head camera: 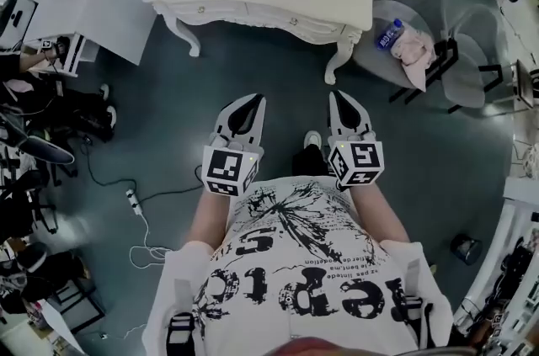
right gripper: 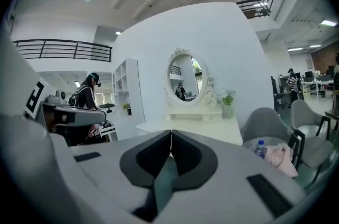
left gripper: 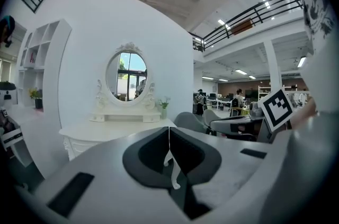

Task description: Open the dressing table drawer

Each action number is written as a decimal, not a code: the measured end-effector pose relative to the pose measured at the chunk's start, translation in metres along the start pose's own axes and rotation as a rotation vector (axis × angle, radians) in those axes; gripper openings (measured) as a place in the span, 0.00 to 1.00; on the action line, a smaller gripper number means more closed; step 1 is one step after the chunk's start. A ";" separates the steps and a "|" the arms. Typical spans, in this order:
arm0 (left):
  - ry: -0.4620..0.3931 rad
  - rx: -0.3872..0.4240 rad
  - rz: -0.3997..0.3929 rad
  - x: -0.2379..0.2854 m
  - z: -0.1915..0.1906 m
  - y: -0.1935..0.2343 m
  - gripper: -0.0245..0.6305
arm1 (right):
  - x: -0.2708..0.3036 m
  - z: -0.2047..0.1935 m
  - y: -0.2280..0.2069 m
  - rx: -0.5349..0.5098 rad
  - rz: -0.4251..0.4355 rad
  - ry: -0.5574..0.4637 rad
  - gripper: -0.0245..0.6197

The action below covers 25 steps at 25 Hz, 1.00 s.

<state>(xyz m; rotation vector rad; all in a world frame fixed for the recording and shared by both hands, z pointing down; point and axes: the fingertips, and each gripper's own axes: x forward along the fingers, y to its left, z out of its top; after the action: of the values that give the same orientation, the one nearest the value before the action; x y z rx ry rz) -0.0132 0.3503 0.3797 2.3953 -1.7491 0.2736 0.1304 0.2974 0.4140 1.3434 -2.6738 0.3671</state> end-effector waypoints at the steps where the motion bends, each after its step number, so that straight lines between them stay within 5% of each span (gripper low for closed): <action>1: -0.002 0.003 0.014 0.012 0.007 0.004 0.07 | 0.012 0.008 -0.008 -0.007 0.017 -0.002 0.07; 12: -0.044 -0.019 0.093 0.166 0.060 0.029 0.07 | 0.119 0.074 -0.102 -0.195 0.117 -0.026 0.07; 25: -0.003 -0.017 -0.003 0.287 0.071 0.083 0.07 | 0.221 0.087 -0.169 -0.137 0.007 0.010 0.07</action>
<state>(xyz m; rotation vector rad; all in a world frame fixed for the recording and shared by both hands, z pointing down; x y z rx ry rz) -0.0027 0.0436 0.3824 2.3872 -1.7415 0.2540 0.1340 0.0058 0.4063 1.2896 -2.6415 0.1864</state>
